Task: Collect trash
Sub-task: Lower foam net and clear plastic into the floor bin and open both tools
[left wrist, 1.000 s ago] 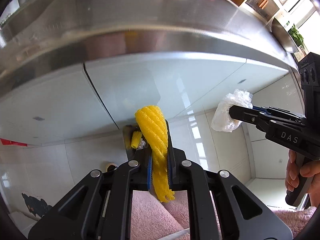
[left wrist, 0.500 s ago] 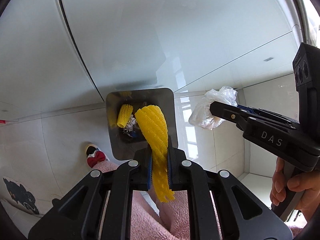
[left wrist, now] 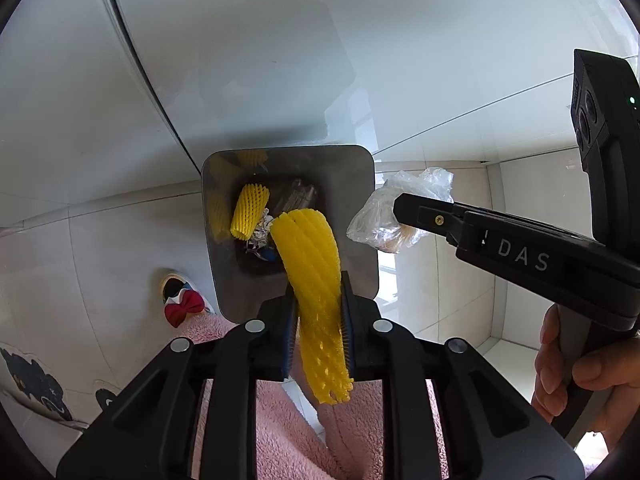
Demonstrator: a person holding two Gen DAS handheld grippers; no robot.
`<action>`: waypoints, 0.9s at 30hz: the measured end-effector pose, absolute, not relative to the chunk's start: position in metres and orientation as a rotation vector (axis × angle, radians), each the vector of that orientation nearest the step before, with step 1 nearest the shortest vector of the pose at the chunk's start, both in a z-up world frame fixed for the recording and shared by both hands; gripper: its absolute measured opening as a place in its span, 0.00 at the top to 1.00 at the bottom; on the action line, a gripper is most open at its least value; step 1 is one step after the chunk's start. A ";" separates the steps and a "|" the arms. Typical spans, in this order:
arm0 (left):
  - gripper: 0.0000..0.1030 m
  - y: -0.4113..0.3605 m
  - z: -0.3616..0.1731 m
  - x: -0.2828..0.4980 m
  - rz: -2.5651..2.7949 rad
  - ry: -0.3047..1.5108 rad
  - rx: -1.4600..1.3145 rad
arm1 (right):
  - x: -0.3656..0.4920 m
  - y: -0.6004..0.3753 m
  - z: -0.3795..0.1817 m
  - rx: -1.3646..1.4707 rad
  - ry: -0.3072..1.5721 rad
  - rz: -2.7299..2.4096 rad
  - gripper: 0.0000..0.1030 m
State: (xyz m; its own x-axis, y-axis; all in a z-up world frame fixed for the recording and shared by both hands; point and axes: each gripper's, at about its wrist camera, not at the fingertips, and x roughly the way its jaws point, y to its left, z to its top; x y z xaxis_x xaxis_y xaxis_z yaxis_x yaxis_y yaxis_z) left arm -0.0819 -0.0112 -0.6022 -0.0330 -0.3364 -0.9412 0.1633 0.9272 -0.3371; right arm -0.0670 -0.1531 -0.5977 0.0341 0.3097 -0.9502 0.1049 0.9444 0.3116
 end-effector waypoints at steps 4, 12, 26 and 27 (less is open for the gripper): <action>0.68 -0.011 -0.600 -0.083 -0.399 1.563 -0.125 | -0.063 -0.156 -0.598 0.348 1.543 0.146 0.52; 0.38 -0.007 -0.585 -0.078 -0.388 1.557 -0.129 | -0.057 -0.167 -0.583 0.340 1.512 0.130 0.47; 0.12 -0.004 -0.455 -0.086 -0.355 1.412 -0.045 | -0.070 -0.209 -0.466 0.357 1.376 0.138 0.25; 0.10 -0.004 -0.438 -0.087 -0.352 1.387 -0.037 | -0.072 -0.212 -0.450 0.350 1.356 0.149 0.24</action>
